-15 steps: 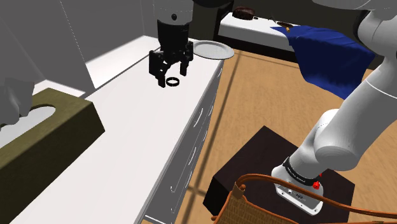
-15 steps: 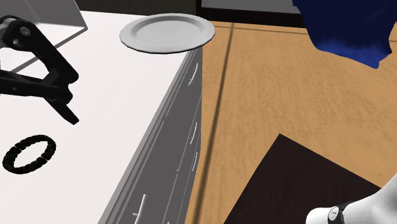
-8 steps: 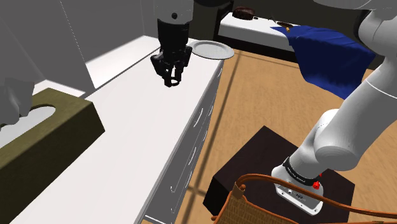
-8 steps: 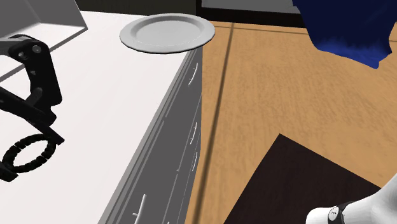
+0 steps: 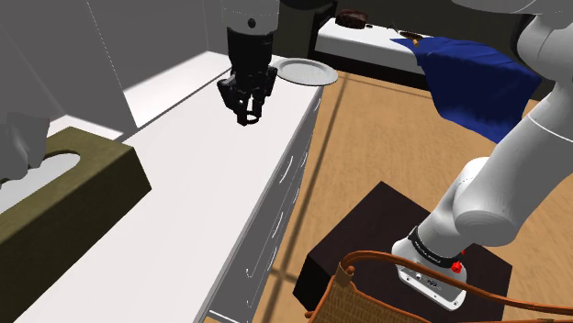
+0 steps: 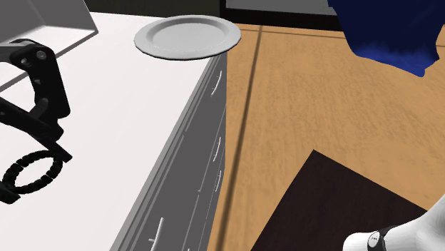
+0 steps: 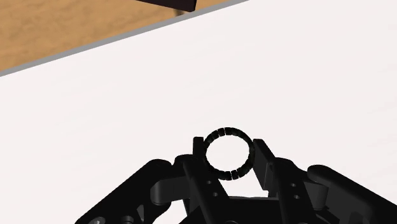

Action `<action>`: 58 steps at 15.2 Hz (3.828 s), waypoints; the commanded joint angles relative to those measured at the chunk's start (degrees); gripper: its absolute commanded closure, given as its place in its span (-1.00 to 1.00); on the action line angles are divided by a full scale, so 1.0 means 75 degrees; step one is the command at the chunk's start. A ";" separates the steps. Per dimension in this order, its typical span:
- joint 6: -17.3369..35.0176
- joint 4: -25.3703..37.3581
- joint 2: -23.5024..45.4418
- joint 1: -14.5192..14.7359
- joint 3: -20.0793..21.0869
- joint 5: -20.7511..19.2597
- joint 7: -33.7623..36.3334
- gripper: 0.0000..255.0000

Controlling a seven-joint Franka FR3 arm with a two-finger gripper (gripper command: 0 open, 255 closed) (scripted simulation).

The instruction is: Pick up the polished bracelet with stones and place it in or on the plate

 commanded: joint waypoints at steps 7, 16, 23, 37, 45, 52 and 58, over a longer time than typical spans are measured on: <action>-0.0762 0.0893 0.0196 0.0030 0.0032 -0.0077 0.0061 1.00; -0.1818 0.2315 0.0608 0.0123 0.0104 -0.0268 0.0190 1.00; -0.1797 0.1874 0.0137 -0.0544 -0.0492 -0.0050 -0.1036 1.00; -0.1912 0.2160 0.0313 -0.1812 -0.1804 -0.0089 -0.3623 1.00; -0.1529 0.1910 0.0446 -0.2160 -0.2117 -0.0107 -0.4284 1.00; -0.0723 0.0843 0.0182 -0.2182 -0.2135 -0.0058 -0.4318 1.00; -0.0350 0.0386 0.0095 -0.2188 -0.2141 -0.0042 -0.4329 1.00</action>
